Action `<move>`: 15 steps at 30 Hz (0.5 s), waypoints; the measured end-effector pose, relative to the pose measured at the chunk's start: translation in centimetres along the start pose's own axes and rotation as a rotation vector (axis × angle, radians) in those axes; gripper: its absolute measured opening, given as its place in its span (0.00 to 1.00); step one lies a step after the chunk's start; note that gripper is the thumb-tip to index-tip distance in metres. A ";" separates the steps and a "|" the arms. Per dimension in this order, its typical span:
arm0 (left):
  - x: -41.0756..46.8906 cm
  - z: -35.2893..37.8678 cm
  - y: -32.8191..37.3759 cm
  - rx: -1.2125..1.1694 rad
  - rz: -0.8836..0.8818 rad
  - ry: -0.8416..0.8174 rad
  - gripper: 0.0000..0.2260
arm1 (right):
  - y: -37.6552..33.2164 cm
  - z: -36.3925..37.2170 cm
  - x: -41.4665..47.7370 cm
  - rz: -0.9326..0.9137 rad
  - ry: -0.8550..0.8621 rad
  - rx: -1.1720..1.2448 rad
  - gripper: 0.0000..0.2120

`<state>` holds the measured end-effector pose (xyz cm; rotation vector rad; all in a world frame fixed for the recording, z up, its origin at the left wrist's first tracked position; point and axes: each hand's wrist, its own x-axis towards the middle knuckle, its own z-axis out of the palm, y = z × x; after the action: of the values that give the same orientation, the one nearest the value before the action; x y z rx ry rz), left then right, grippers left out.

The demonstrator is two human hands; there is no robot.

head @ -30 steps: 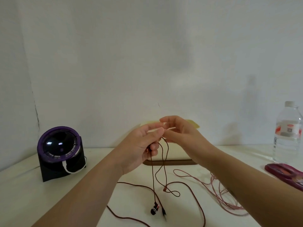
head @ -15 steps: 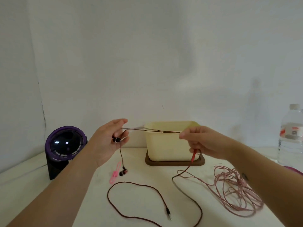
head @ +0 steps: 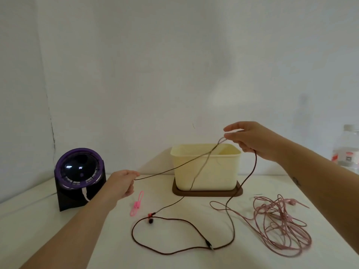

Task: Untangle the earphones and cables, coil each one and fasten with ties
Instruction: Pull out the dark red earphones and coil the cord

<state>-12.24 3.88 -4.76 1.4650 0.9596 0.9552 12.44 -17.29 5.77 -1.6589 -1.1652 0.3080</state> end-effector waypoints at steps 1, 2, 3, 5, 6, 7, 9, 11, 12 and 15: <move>-0.2 0.1 0.1 0.039 0.003 -0.015 0.08 | -0.2 0.0 0.0 -0.025 0.014 -0.040 0.09; -0.4 0.3 0.4 0.092 0.012 -0.041 0.08 | -0.6 0.1 0.0 -0.057 0.009 -0.074 0.09; -0.8 0.5 0.7 0.170 0.034 -0.071 0.07 | -1.1 0.3 -0.1 -0.097 -0.004 -0.114 0.08; -1.7 1.3 1.8 0.329 0.140 -0.119 0.07 | -2.3 0.9 -0.7 -0.186 -0.042 -0.223 0.07; -2.3 1.9 2.5 0.363 0.223 -0.130 0.07 | -3.0 1.3 -1.1 -0.235 -0.071 -0.289 0.06; -3.1 2.5 3.3 0.357 0.322 -0.141 0.08 | -3.8 1.7 -1.5 -0.282 -0.108 -0.352 0.05; -5.0 3.8 5.2 0.218 0.496 -0.203 0.08 | -5.2 2.6 -2.4 -0.362 -0.180 -0.483 0.04; -7.1 5.2 7.3 0.050 0.569 -0.360 0.10 | -6.6 3.2 -3.2 -0.434 -0.224 -0.606 0.04; -8.0 5.8 8.2 0.011 0.569 -0.450 0.12 | -7.2 3.4 -3.6 -0.465 -0.235 -0.643 0.03; -9.9 6.9 10.0 -0.001 0.532 -0.565 0.13 | -8.3 3.6 -4.2 -0.511 -0.238 -0.625 0.04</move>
<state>-8.61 -8.65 3.96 1.8943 0.1550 0.8267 3.46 -18.68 9.82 -1.7887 -1.9541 -0.2166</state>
